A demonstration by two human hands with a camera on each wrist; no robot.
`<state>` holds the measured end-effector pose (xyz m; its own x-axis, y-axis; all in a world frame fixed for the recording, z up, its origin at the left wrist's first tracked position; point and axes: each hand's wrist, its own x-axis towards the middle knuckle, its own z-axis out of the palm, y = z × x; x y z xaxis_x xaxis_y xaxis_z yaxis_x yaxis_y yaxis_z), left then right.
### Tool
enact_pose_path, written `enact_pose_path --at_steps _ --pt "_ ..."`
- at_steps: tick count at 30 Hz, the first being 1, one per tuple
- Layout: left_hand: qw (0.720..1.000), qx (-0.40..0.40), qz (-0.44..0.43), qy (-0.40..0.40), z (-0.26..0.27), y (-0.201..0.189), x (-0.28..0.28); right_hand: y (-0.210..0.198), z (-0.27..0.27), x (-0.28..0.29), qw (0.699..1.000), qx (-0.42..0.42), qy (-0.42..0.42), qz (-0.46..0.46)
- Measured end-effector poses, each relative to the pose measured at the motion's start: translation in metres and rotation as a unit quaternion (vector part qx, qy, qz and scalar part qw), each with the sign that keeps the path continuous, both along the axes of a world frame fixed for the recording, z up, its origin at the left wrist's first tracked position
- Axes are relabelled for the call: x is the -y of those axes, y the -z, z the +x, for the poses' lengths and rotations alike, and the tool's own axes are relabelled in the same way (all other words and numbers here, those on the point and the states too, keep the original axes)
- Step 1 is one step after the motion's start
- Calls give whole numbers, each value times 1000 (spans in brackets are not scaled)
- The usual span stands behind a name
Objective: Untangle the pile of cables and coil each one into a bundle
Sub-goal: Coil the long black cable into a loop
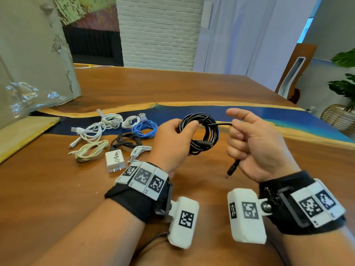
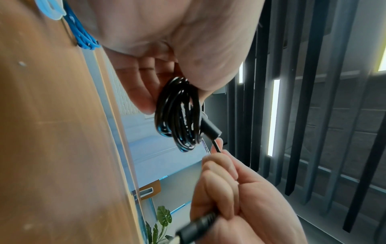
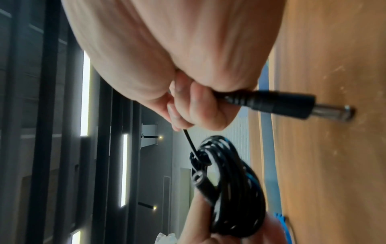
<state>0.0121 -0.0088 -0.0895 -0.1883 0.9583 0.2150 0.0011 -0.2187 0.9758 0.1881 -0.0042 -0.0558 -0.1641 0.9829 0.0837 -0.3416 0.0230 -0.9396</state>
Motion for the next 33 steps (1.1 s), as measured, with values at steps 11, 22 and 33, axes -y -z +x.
enact_pose_path --at_steps 11,22,33 --pt "987 144 -20 69 -1 -22 15 3 18 -7 929 296 58 216" --pt "979 160 -18 127 1 -20 16 12 -4 0 961 195 74 181" --pt "996 6 80 28 -3 -12 8 3 -18 15 998 -43 -32 21"
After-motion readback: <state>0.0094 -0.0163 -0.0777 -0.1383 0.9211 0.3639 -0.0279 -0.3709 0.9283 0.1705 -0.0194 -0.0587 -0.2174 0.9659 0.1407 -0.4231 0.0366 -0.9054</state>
